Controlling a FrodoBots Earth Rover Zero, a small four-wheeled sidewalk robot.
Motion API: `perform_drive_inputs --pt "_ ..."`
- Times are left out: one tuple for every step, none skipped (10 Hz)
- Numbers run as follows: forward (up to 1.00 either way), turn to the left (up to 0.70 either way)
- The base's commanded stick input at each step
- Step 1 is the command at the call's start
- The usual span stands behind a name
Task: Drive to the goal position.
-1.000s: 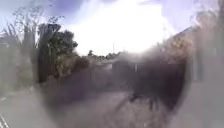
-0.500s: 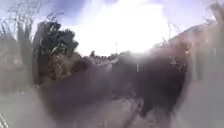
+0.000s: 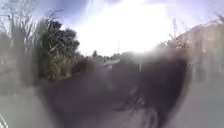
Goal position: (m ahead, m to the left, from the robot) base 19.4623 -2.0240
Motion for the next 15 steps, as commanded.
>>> perform_drive_inputs --pt "0.85 -0.11" --pt "0.85 -0.23" --pt "0.85 -0.34" --pt "0.85 -0.34" --pt "0.85 -0.34" --pt "0.85 -0.34" --pt "0.85 -0.34" --pt "0.85 -0.34" --pt "0.85 -0.34" --pt "0.85 -0.34" --pt "0.85 -0.34" --pt "0.85 -0.34" --pt "0.85 -0.34" --pt "0.85 -0.34" --pt "0.85 -0.34"
